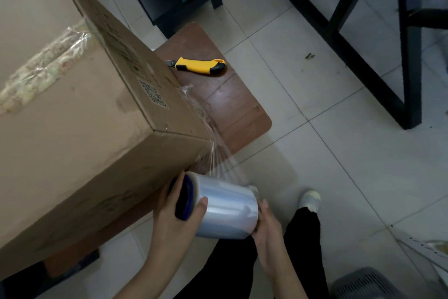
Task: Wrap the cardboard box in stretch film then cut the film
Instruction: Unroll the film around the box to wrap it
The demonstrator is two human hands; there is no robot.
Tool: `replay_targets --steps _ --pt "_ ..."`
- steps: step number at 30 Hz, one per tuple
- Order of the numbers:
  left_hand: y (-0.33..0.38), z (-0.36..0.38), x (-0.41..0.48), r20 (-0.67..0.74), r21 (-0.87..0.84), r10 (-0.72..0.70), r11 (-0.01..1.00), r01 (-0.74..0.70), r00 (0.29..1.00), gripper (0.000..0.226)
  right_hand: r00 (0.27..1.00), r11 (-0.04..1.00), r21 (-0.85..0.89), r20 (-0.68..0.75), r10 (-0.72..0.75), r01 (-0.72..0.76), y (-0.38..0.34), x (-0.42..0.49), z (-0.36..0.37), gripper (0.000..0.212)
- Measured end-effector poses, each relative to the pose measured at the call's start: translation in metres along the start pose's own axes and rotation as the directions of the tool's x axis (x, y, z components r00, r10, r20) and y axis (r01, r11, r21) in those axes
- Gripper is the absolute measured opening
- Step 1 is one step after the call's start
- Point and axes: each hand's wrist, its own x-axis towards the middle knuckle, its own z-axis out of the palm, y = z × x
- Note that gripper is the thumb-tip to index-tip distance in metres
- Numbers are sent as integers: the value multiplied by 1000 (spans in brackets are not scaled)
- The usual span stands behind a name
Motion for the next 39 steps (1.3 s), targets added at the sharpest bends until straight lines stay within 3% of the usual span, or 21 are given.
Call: replay_targets --steps 5,9,12,17,23,28,36,39 --pt "-18 -15 -5 60 -83 -23 996 28 998 69 997 996 85 -75 11 -5 26 -11 7 34" --pt "-24 -22 -9 93 -137 0 990 12 996 78 961 979 203 -276 20 38 53 -4 26 49" --pt "-32 -28 -14 114 -131 106 987 -90 988 87 986 970 240 -165 15 26 74 1 15 53" --pt "-60 -49 -14 217 -89 237 971 -223 947 69 979 971 131 13 -205 202 113 -5 0 62" --pt "-97 -68 -13 268 -210 262 955 -210 927 60 943 934 135 -39 -330 332 131 -8 11 57" --pt "-111 -80 -17 294 -294 312 929 -226 903 52 905 886 182 -55 -423 425 143 -12 9 30" --pt "-133 -117 -4 299 -232 289 947 -224 910 50 908 882 219 -110 -403 418 192 -20 29 36" --pt "-140 -125 -4 343 -283 255 946 -159 904 63 901 880 193 -98 -422 433 206 -23 30 46"
